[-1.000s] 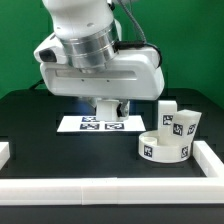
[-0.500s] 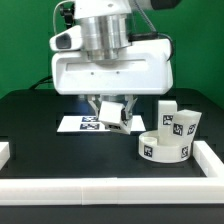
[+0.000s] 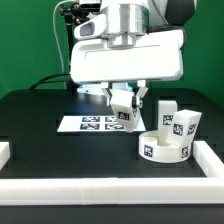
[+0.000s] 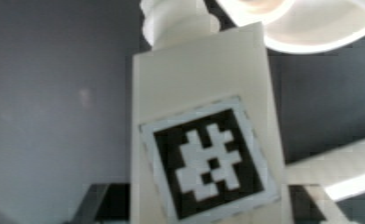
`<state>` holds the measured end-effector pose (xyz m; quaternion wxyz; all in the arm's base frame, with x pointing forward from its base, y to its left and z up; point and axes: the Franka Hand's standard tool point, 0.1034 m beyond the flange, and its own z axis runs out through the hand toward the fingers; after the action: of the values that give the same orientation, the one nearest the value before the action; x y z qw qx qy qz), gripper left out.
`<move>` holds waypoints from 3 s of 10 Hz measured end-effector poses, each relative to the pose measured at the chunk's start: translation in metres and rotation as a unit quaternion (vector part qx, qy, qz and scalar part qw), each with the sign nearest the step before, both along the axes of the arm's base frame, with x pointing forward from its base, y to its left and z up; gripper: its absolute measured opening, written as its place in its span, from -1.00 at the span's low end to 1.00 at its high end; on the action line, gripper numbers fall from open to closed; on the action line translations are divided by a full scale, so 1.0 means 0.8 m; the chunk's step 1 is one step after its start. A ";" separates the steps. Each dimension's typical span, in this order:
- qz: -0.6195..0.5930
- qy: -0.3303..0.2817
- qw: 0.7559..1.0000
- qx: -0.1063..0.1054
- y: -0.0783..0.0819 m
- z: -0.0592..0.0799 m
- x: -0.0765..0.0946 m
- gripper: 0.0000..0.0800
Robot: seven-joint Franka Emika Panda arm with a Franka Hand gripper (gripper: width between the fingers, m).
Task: Assemble stool
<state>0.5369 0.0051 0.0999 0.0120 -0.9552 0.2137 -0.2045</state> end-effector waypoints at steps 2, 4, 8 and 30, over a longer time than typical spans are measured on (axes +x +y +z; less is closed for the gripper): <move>0.003 -0.022 1.000 -0.016 0.003 -0.008 -0.004 -0.18; 0.018 -0.027 0.999 -0.023 0.002 -0.002 0.002 -0.18; 0.018 -0.075 0.996 -0.051 0.002 -0.007 0.003 -0.18; 0.029 -0.069 0.997 -0.026 0.064 0.005 0.005 -0.18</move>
Offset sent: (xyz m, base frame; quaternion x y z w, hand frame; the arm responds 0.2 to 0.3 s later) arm 0.0103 0.0027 0.0129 0.0239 -0.0007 -0.0433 0.9988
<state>0.5406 0.0561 0.1043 0.0074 -0.9445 0.1792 -0.2751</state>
